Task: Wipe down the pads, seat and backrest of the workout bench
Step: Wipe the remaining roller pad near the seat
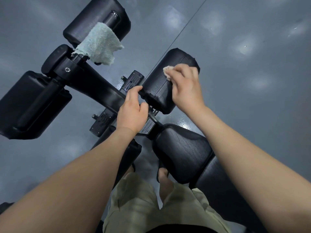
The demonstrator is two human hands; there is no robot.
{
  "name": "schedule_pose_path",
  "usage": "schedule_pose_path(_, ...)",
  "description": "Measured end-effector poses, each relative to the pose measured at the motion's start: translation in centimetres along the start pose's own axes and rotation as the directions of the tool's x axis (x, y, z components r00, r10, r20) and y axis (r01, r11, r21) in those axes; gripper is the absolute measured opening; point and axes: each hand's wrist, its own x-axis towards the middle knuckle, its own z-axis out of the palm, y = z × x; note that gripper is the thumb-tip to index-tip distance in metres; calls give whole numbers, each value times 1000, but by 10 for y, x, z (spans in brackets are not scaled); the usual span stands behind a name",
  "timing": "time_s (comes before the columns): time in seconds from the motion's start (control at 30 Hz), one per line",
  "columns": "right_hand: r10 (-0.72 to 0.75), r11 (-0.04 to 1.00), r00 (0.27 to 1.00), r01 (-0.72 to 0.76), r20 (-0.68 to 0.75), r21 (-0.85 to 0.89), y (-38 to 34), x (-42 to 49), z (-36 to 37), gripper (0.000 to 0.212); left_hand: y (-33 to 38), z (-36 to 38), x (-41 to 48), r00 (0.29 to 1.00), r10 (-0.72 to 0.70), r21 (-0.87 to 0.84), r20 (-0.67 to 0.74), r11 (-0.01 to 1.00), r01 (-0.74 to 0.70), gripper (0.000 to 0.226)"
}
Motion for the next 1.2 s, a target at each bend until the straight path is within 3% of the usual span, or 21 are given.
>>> schedule_pose_path(0.13, -123, 992, 992, 122, 35, 31, -18, -20, 7, 31, 0, -1, 1, 1000, -6, -24, 3, 1000, 6, 48)
schedule_pose_path(0.47, -271, 963, 933, 263, 235, 64, -26, -38, -6, 38, -2, 0, 1, 1000, 22, -8, 0, 1000, -22, 45)
schedule_pose_path(0.77, -294, 954, 883, 295, 366, 53, -17, -48, -25, 45, -4, -2, 1, 999, 33, -31, 23, 999, -32, 43)
schedule_pose_path(1.0, -281, 959, 920, 277, 271, 54, -29, -12, -18, 36, -5, -2, 2, 1000, 20, -42, 4, 999, -20, 45)
schedule_pose_path(1.2, -314, 942, 894, 336, 320, -15, -30, -10, 1, 29, -6, 0, 6, 1000, 18, -35, 2, 999, -17, 52)
